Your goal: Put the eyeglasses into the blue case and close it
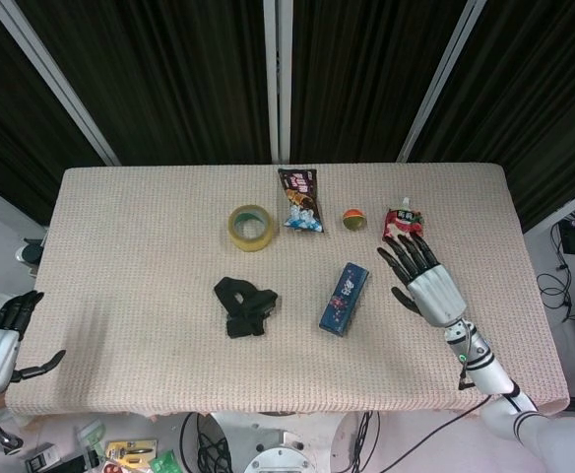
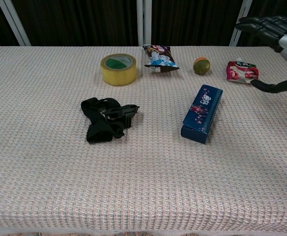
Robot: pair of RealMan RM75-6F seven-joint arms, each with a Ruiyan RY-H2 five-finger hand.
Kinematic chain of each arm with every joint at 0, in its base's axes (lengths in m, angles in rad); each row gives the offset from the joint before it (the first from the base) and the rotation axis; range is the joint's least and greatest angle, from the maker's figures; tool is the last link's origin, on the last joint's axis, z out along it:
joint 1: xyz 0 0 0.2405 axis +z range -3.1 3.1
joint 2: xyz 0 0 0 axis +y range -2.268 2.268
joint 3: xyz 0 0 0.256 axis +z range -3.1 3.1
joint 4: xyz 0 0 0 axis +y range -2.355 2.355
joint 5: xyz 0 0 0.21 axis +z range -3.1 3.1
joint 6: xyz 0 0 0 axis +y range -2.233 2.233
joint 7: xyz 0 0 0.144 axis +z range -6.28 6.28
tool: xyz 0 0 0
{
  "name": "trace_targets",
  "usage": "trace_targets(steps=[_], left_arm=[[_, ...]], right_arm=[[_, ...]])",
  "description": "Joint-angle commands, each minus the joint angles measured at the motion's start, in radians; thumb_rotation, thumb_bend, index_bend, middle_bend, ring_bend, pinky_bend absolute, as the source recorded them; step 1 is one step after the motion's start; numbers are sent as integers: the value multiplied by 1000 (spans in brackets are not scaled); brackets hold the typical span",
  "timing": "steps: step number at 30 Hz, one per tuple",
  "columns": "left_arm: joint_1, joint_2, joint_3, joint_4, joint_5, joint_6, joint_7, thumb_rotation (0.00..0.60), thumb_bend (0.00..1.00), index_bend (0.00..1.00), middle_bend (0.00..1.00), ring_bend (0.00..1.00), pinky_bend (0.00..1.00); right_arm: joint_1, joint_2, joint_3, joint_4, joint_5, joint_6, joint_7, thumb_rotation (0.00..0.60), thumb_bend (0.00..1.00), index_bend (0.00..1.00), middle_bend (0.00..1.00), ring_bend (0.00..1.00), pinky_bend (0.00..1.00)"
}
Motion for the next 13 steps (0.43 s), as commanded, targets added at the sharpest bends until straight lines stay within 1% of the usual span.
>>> trace_targets(steps=[1, 2, 3, 5, 7, 10, 13], left_arm=[[-1, 4, -2, -16, 9, 11, 16, 382, 182, 54, 77, 88, 237], [-1, 7, -2, -25, 13, 16, 23, 384, 182, 54, 77, 88, 237], [-1, 10, -2, -32, 16, 19, 27, 385, 183, 54, 77, 88, 237], [-2, 17, -2, -46, 22, 25, 39, 385, 182, 54, 77, 88, 237], [-2, 21, -3, -58, 30, 32, 48, 383, 182, 54, 77, 88, 237], [-2, 21, -4, -63, 39, 45, 59, 380, 182, 54, 77, 88, 237], [-2, 21, -4, -63, 43, 49, 62, 379, 182, 54, 77, 88, 237]], right_arm=[[-166, 255, 25, -341, 150, -25, -26, 600, 212, 0, 0, 0, 0], [-203, 310, 23, -411, 188, -35, -71, 600, 211, 0, 0, 0, 0], [-226, 346, 22, -460, 210, -38, -101, 600, 211, 0, 0, 0, 0], [-269, 415, 24, -553, 260, -48, -162, 600, 209, 0, 0, 0, 0], [-298, 468, 36, -626, 317, -67, -208, 600, 209, 0, 0, 0, 0], [-316, 530, 55, -723, 392, -122, -248, 600, 221, 0, 0, 0, 0], [-323, 558, 63, -774, 417, -149, -274, 600, 235, 0, 0, 0, 0]])
